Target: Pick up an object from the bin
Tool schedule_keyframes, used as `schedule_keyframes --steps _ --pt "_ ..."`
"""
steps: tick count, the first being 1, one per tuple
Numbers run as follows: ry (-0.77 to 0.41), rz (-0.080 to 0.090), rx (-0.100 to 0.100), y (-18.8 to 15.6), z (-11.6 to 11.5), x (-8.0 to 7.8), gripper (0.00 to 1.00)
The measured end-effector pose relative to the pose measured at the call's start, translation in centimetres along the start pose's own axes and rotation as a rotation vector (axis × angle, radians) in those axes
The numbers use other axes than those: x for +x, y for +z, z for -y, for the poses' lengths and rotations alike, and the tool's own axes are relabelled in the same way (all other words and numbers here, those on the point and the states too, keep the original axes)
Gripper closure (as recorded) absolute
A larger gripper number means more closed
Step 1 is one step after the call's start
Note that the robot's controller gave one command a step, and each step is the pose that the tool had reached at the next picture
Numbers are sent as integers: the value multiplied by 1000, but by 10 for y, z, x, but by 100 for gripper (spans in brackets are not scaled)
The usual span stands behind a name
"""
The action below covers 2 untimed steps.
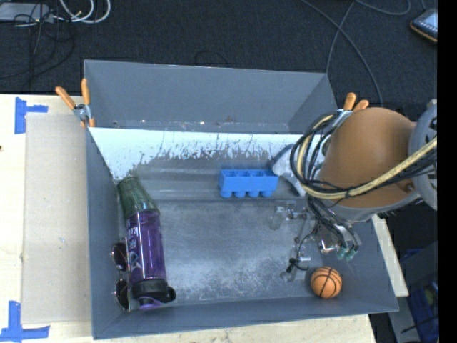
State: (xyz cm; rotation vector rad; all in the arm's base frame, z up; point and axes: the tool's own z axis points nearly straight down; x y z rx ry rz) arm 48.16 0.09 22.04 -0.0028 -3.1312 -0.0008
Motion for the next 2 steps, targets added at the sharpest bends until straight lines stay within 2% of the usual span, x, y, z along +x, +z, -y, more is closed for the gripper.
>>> schedule_keyframes --steps 1,2 --pt "0 8 0 -4 0 -2 0" --pt "-108 10 1 72 45 -7 0"
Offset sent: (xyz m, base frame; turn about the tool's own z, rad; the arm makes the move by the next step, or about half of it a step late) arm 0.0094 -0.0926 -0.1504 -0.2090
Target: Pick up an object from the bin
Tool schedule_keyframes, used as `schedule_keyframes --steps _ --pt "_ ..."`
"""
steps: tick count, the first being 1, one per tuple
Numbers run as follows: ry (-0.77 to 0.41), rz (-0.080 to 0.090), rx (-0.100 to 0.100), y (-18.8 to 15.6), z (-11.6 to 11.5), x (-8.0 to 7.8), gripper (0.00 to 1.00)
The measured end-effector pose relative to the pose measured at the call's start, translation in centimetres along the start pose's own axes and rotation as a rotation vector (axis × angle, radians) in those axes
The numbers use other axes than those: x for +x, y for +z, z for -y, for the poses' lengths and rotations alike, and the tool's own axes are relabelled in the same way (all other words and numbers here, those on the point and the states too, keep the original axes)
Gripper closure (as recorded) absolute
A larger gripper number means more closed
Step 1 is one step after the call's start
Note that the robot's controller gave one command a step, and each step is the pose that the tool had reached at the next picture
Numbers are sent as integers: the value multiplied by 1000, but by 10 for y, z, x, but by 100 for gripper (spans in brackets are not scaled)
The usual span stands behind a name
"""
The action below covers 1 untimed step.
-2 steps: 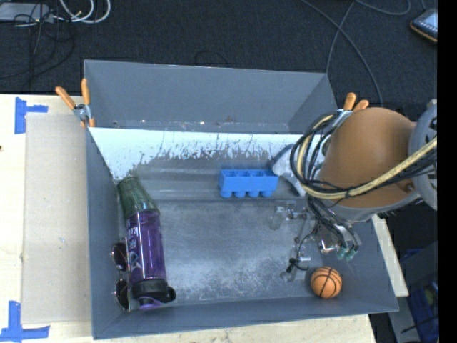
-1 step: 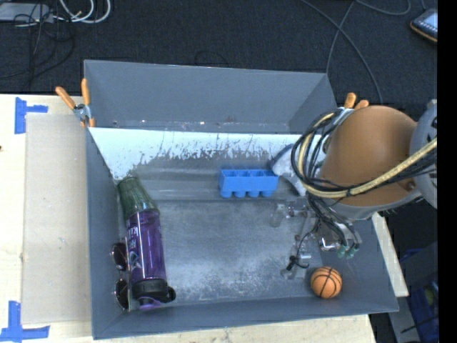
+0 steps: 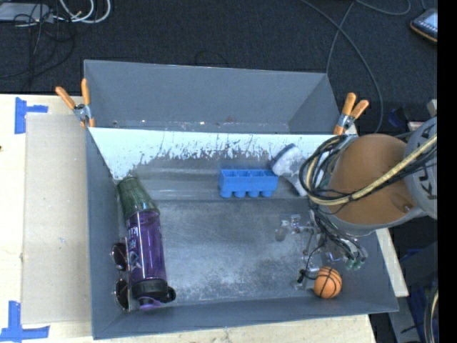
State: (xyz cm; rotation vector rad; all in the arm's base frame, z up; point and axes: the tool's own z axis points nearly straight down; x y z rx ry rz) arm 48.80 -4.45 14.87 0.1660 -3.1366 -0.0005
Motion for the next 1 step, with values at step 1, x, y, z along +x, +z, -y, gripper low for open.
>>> schedule_keyframes --steps 1 --pt "73 7 -1 -4 70 16 0"
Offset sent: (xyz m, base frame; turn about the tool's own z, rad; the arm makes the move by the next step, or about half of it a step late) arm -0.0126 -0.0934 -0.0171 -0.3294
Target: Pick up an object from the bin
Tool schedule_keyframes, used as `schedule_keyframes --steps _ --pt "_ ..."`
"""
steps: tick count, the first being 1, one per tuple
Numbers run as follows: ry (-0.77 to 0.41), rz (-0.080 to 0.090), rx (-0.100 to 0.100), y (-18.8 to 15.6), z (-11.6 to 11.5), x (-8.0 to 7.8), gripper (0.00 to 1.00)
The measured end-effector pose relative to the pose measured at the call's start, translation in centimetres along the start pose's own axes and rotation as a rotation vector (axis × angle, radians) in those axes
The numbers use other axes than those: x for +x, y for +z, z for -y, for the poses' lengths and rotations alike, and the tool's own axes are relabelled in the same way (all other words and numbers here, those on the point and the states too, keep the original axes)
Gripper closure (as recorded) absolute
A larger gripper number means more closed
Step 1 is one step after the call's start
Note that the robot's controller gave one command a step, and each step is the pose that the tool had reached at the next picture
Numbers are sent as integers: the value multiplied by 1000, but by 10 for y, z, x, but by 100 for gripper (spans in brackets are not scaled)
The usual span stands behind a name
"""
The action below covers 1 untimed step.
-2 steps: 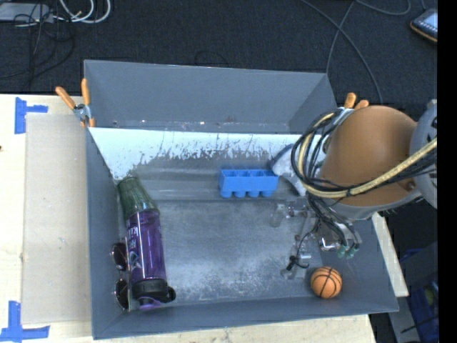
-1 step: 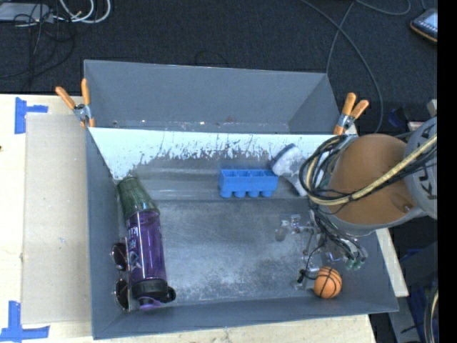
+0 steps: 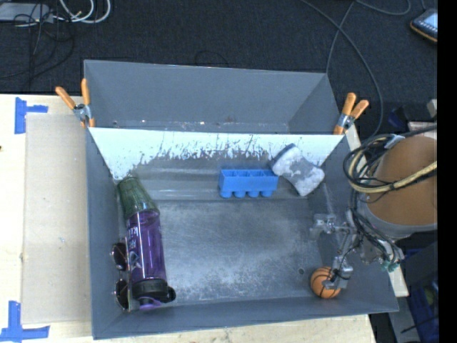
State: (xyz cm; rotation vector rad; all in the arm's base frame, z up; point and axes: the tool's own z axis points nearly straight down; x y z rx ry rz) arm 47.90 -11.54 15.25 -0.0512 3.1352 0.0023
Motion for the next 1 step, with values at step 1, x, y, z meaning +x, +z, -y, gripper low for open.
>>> schedule_keyframes --steps 1 --pt "-395 -11 -6 19 18 4 0"
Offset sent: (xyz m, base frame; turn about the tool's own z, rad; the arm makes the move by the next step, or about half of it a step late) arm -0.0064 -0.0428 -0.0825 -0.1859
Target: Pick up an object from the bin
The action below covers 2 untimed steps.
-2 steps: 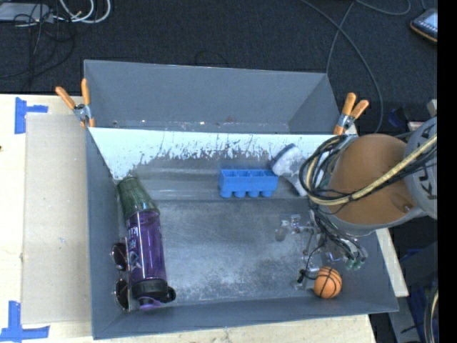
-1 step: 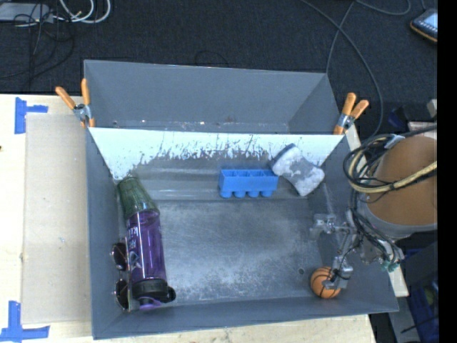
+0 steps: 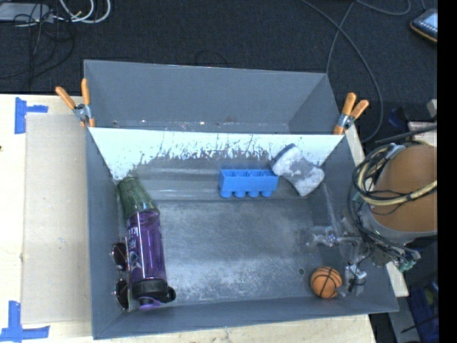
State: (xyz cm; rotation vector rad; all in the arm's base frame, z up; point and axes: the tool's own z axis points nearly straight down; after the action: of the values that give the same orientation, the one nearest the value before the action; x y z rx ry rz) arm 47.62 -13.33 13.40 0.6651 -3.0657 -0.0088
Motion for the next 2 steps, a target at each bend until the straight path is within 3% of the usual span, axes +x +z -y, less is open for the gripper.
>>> schedule_keyframes --steps 1,2 --pt "213 26 15 63 24 9 0" --pt "-34 7 3 64 17 8 100"
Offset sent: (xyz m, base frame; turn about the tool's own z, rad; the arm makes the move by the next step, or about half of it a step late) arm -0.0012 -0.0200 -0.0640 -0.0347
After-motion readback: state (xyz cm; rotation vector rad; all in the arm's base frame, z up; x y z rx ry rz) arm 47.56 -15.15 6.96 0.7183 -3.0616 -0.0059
